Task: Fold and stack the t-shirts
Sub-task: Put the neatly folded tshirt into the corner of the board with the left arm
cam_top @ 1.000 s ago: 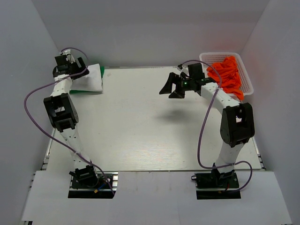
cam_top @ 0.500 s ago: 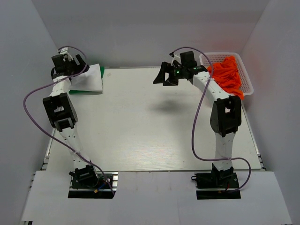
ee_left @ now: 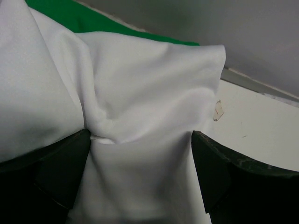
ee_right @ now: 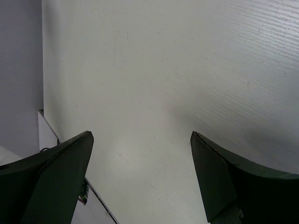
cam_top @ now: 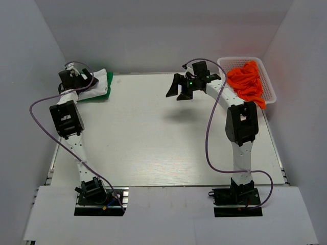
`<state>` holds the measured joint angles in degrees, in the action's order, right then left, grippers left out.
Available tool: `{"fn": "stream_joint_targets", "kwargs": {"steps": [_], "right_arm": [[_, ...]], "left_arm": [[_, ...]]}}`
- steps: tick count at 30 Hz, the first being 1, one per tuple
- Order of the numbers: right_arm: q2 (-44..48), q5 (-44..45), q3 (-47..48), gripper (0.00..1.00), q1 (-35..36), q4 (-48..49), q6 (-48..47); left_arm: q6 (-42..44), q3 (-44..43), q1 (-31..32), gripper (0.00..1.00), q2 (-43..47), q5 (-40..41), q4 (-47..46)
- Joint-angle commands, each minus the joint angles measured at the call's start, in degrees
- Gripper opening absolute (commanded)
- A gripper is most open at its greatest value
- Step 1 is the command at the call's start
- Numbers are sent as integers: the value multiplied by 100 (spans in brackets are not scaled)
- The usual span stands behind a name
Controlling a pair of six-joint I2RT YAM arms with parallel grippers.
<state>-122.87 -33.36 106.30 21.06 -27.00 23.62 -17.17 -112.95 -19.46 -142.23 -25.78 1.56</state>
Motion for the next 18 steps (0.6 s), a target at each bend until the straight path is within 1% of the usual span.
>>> {"fn": "stream_joint_targets", "kwargs": {"steps": [1,4,5,7,9,10,12,13,14,15,16,18], "right_arm": [[-27,-153,163,90,-14,143,99],[-79,-205,233,90,-14,230,117],[-71,-206,303,90,-14,135,117],[-97,-223,356,90,-23,108,82],[-106,-232,461,90,-14,99,90],[-123,-241,488,90,-14,125,73],[-141,-328,514,90,-5,169,82],[-123,-381,541,90,3,178,73],[-115,-399,532,90,12,178,56],[-97,-399,541,90,4,187,55],[-80,-442,532,90,3,195,55],[17,-478,523,90,30,231,56]], "left_arm": [[-286,-157,-277,100,-233,-504,-463],[-401,-491,-339,100,-629,-1154,-683],[-401,-631,-339,100,-691,-1288,-684],[-401,-632,-339,100,-692,-1647,-771],[-401,-334,-339,100,-517,-1737,-955],[-401,-229,-339,100,-272,-1737,-1113],[-271,18,-287,100,-8,-1737,-1114],[-148,18,-286,100,124,-1581,-1062],[-7,157,-216,100,439,-1414,-1001],[264,246,-137,100,616,-1203,-1000],[267,543,-137,100,783,-731,-1157],[188,878,-84,100,1187,-368,-1447]]}}
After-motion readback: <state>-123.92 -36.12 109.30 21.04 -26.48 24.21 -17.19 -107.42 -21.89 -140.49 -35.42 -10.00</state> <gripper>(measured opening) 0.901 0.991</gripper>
